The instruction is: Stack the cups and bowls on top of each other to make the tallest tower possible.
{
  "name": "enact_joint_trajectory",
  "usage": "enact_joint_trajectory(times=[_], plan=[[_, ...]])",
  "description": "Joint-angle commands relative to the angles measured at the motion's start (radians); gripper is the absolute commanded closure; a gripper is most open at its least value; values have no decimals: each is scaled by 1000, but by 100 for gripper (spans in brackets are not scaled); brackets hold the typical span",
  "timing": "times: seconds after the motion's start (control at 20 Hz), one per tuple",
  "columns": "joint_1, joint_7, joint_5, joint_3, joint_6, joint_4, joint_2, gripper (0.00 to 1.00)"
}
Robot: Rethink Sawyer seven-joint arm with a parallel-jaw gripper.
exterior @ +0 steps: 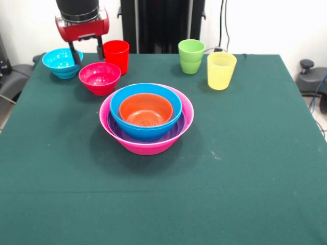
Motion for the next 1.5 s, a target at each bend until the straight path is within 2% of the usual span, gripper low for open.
enact_joint_trajectory(times=[0.05,0.4,0.75,1.05,1.5], plan=[[26,14,-75,-54,-91,-14,101,0],[13,2,-83,-61,-124,-22,138,0],[-19,-73,-47,-33,-61,-43,130,0],[-31,-89,-63,-30,-67,-67,162,0],[-44,-126,-41,-9,-13,-82,144,0]])
